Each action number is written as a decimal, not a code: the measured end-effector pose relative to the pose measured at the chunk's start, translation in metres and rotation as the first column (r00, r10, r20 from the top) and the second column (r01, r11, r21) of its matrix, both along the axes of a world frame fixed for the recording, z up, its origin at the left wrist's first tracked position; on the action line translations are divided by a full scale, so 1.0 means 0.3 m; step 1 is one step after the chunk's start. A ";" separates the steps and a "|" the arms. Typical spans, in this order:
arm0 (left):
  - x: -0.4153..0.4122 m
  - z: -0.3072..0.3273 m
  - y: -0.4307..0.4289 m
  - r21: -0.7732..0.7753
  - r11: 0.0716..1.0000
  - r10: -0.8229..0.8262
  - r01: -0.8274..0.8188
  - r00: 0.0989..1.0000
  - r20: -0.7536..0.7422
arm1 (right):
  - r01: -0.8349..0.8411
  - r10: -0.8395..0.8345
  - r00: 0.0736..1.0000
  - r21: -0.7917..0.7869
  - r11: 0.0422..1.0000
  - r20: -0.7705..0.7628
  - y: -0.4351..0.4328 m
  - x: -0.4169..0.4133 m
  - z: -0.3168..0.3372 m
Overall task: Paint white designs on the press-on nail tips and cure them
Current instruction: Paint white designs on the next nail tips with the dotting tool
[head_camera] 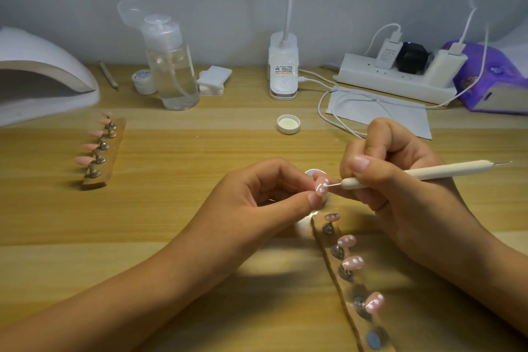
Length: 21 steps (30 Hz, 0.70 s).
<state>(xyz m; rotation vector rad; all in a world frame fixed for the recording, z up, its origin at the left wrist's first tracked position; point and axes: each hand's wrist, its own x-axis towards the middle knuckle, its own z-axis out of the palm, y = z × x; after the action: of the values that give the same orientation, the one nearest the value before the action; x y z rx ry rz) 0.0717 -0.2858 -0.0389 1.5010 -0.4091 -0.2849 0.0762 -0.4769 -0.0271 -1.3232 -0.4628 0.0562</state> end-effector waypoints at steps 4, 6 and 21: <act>-0.001 0.002 -0.004 0.000 1.000 0.013 -0.013 1.000 -0.003 | 0.000 0.000 1.000 -0.014 1.000 0.005 0.002 0.001 0.000; -0.002 0.004 -0.005 0.005 1.000 0.018 -0.018 1.000 -0.005 | -0.003 0.003 1.000 -0.015 1.000 0.003 0.003 0.002 -0.001; -0.002 0.002 -0.003 0.006 1.000 0.011 -0.011 1.000 -0.002 | 0.024 -0.023 1.000 -0.058 0.998 0.016 0.000 0.002 -0.001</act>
<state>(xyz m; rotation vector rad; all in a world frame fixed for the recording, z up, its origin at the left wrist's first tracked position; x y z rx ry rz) 0.0712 -0.2867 -0.0382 1.5086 -0.3990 -0.2794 0.0767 -0.4770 -0.0273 -1.3864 -0.4616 0.0399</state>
